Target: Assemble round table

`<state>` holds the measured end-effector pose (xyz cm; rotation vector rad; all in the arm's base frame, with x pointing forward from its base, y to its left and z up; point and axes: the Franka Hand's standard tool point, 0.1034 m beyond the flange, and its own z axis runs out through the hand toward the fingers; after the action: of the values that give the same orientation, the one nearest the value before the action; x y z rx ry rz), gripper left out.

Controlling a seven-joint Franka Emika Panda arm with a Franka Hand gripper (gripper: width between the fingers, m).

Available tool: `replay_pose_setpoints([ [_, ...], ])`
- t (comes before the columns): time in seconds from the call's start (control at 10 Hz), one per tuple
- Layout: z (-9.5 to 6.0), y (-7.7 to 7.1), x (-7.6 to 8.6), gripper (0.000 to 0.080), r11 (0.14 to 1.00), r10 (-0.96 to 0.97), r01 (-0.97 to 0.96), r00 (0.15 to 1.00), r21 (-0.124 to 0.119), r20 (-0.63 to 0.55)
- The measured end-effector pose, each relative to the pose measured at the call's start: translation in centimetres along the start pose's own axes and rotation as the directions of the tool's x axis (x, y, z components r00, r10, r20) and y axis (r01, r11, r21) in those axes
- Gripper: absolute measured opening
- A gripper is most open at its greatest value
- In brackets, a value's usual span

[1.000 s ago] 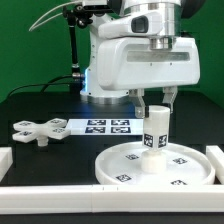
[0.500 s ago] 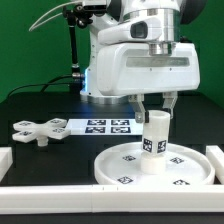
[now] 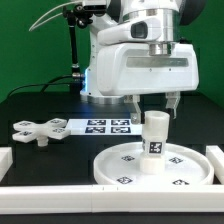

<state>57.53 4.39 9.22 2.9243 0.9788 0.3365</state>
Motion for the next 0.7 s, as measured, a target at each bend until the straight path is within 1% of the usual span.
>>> replay_pose_setpoints([
  [0.1,-0.56,0.11,0.34,0.064,1.0,-0.001,0.001,1.0,-0.004,-0.006],
  [0.4,-1.4,0.68,0.65,0.0649,1.0,0.0,0.0,1.0,-0.01,-0.008],
  [0.7,-1.38,0.68,0.61,0.0649,1.0,0.001,-0.002,1.0,-0.01,-0.008],
])
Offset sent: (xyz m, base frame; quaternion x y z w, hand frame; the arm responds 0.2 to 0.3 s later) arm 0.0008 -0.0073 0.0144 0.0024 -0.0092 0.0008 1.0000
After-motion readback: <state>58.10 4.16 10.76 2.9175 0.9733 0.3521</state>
